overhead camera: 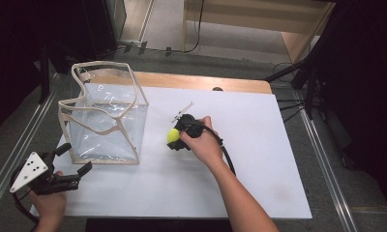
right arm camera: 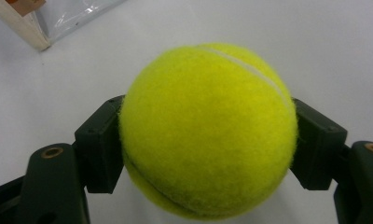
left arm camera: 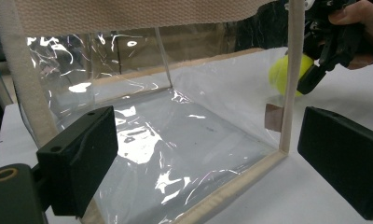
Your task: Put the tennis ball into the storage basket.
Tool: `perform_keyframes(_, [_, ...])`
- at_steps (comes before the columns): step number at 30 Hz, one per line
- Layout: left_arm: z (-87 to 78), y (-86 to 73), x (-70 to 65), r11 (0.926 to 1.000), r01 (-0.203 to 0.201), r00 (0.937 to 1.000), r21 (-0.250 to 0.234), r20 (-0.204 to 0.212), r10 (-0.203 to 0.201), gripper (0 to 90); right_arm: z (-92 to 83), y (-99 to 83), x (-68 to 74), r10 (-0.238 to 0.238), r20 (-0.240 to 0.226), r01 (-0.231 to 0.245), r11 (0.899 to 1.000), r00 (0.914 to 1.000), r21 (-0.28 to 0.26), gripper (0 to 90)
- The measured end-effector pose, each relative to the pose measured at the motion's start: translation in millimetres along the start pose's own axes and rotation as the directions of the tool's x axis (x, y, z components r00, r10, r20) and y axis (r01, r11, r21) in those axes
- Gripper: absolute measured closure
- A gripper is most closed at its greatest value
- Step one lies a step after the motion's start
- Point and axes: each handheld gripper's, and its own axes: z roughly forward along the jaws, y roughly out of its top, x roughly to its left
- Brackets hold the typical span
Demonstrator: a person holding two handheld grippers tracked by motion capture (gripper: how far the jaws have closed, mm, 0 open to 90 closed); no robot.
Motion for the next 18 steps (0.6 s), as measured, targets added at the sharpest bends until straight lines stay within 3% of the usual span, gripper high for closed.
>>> perform_keyframes(18, [0.2,0.1,0.1,1.0,0.0,1.0,-0.002,0.003,0.0,5.3,10.3,20.7,15.7,-0.038,-0.025,0.038,0.999,0.999,-0.003,23.2])
